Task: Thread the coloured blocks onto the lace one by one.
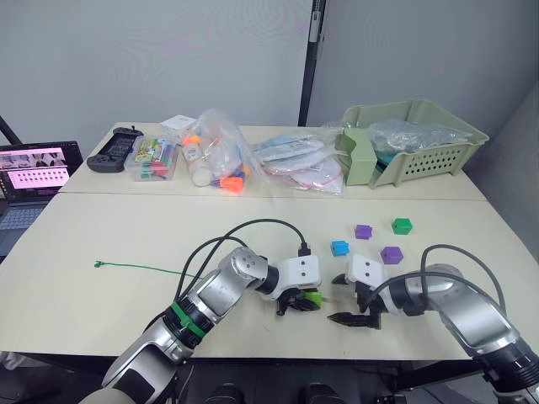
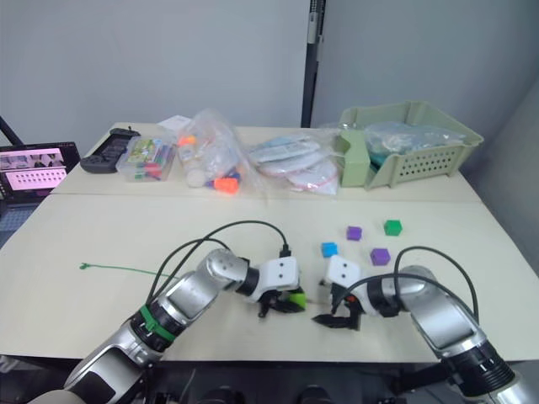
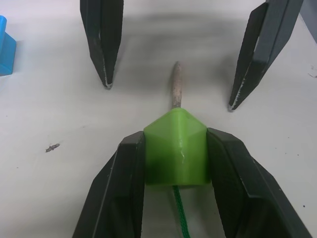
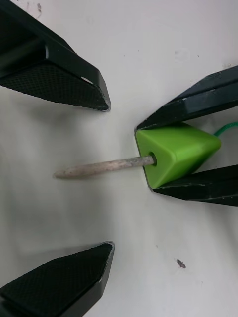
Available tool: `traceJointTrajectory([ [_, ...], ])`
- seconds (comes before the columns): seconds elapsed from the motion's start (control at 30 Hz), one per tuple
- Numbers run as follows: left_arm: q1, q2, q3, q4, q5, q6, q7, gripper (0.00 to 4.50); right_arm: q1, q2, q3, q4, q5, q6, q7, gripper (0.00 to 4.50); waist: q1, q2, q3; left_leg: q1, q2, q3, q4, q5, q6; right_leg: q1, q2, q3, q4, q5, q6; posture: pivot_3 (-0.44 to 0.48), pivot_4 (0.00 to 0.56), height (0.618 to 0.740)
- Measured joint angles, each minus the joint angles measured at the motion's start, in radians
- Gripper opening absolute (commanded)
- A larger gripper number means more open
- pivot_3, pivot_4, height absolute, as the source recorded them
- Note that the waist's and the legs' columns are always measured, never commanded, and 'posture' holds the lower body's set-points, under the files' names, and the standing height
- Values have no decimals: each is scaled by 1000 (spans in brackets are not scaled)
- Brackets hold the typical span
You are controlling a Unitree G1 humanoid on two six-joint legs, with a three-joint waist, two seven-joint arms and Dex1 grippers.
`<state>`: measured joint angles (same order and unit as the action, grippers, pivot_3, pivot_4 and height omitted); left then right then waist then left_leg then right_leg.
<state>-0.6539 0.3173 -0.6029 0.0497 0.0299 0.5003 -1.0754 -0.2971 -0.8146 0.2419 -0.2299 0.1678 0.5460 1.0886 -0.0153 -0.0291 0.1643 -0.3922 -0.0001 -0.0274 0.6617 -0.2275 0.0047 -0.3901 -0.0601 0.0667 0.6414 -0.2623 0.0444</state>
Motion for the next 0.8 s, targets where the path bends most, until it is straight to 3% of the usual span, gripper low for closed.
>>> traceJointTrajectory([
  [0.37, -1, 9, 1, -2, -1, -2, -17, 1334, -3, 3, 20, 5, 2, -37, 17, 4, -1, 0, 0, 1, 0, 0, 0, 0, 0, 1, 0, 0, 0, 0, 0, 0, 150, 740],
  [0.67, 12, 101, 21, -16, -10, -77, -66, 1334, -10, 4, 26, 7, 2, -42, 19, 0, -9, 0, 0, 2, 2, 0, -1, 0, 0, 0, 1, 1, 1, 0, 0, 0, 150, 740],
  [0.8, 42, 248, 78, -15, -42, -179, -129, 1334, -14, -1, 27, 2, 3, -32, 21, 0, -31, 0, 0, 5, 7, -2, -3, 0, 0, 0, 4, 2, 1, 1, -3, 0, 150, 740],
])
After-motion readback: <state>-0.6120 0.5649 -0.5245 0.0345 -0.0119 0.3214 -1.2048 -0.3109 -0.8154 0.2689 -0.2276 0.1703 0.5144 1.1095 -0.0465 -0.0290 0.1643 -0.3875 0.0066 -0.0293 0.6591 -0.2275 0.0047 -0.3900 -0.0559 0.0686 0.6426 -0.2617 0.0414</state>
